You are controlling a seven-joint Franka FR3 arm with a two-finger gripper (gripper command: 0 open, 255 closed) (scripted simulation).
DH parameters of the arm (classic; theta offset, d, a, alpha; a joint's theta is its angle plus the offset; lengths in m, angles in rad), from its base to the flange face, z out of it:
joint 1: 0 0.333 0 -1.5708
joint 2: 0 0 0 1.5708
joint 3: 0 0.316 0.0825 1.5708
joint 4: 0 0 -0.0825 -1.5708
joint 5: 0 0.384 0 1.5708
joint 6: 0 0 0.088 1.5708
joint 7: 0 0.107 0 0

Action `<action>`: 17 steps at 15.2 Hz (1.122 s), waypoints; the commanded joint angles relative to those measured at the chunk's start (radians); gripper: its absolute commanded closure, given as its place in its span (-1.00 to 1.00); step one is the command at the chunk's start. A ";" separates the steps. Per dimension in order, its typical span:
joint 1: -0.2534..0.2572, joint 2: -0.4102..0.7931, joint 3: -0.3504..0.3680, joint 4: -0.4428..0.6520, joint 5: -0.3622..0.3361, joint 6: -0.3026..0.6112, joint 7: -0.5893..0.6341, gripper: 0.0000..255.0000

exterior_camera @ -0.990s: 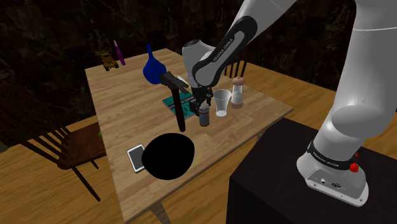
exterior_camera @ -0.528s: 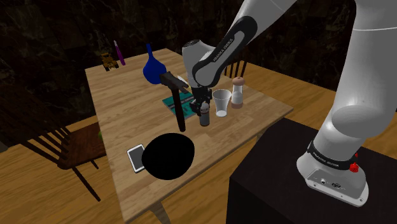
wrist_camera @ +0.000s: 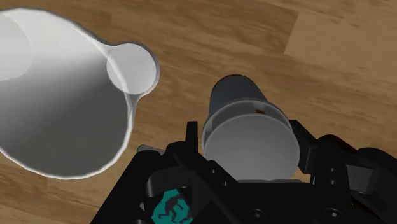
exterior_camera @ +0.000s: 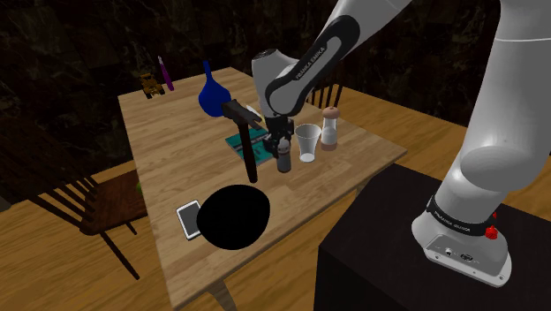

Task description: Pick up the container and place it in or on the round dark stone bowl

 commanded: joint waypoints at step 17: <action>-0.007 -0.147 0.010 0.084 0.069 -0.223 -0.063 1.00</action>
